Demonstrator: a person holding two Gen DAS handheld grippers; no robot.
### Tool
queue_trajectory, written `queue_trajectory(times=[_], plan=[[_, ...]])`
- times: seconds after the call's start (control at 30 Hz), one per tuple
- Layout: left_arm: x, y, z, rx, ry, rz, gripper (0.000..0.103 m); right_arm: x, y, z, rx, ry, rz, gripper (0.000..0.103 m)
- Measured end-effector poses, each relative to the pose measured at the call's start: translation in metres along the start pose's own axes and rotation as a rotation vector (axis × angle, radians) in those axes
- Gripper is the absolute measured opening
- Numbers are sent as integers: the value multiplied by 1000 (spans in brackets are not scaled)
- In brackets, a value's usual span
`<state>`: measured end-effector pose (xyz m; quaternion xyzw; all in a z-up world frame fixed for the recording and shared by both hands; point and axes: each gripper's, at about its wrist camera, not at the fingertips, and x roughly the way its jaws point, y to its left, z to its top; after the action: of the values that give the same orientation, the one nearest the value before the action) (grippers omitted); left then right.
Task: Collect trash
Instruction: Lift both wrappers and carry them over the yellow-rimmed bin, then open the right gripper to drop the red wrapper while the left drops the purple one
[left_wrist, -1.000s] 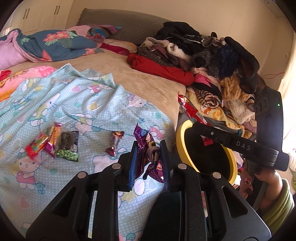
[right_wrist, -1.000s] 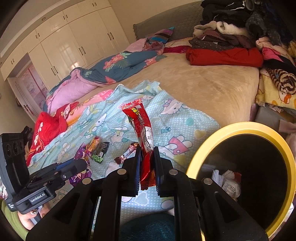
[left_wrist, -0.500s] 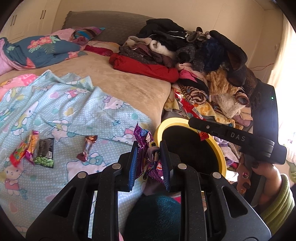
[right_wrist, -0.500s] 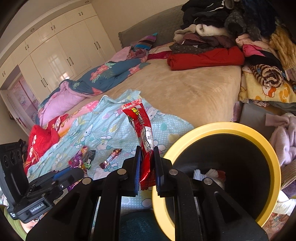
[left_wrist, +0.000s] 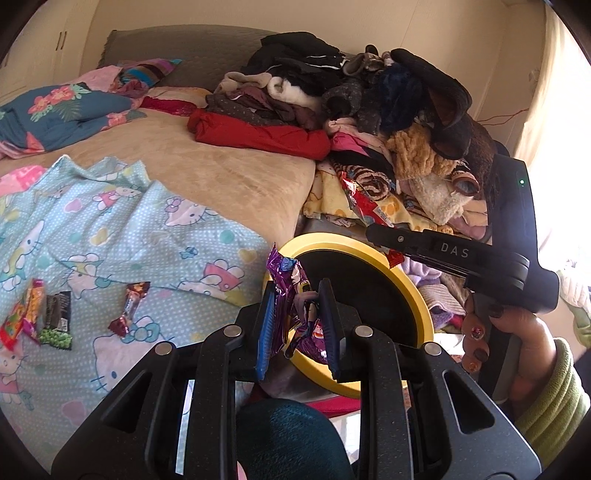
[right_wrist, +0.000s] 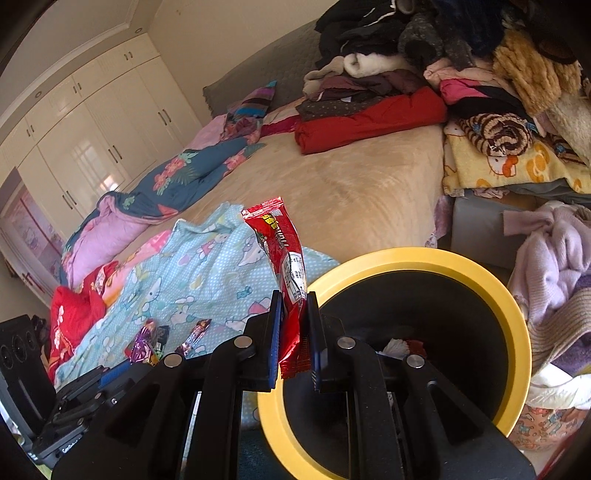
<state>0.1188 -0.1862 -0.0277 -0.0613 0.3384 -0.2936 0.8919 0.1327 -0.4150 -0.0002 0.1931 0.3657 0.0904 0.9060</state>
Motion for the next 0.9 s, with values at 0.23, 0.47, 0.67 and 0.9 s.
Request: queue_trajectory(times=[0.23,0.47,0.67,0.9], plan=[[14,-17,0,29,11,-26,17,-4,-21,1,51,-15,-38,13],[32,-32,-2,54,35,-52,17,-7,-46,-1,112,-24,-94,13],[48,-41,-7,72,64,-70,17,-3,-66,-4,169,-9,-130,13],[69,-48,-10,86,95,-75,17,-1,-85,-8,214,15,-162,13]])
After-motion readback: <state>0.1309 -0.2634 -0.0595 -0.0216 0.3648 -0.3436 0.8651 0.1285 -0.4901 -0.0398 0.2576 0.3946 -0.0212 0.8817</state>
